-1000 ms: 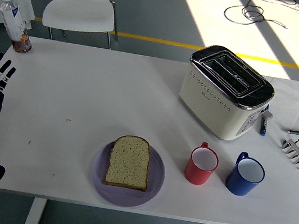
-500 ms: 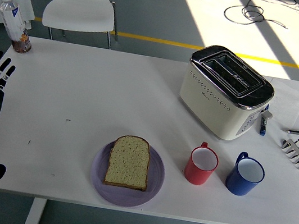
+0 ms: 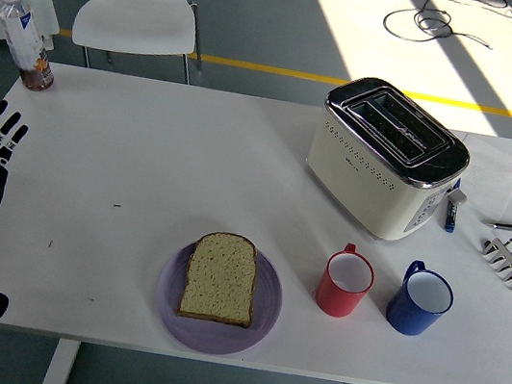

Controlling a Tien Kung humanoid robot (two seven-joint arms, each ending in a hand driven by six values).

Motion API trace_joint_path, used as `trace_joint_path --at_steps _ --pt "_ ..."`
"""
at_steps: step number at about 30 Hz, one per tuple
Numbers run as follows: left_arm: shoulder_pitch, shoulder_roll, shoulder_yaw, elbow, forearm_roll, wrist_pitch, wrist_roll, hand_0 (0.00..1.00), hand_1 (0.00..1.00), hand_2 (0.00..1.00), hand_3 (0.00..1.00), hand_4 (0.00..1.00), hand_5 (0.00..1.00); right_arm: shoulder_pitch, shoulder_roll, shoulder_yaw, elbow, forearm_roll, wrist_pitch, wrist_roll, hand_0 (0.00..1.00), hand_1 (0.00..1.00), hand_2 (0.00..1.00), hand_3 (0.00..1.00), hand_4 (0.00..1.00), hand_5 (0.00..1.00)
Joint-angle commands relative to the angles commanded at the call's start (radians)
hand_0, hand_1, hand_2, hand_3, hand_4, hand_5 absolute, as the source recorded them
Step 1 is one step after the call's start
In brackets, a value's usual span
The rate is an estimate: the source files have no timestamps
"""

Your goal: Push plate across desktop,pick up the break from the machine,place the break in the plate

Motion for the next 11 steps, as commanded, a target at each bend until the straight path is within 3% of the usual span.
trace_joint_path --at_steps 11 --pt "0.021 -0.003 0.002 -0.001 -0.004 -0.001 -0.004 0.817 0.823 0.874 0.814 0.482 0.998 -0.01 0.005 -0.02 -0.011 -0.002 0.0 0.0 0.868 0.826 0.858 0.857 0.539 0.998"
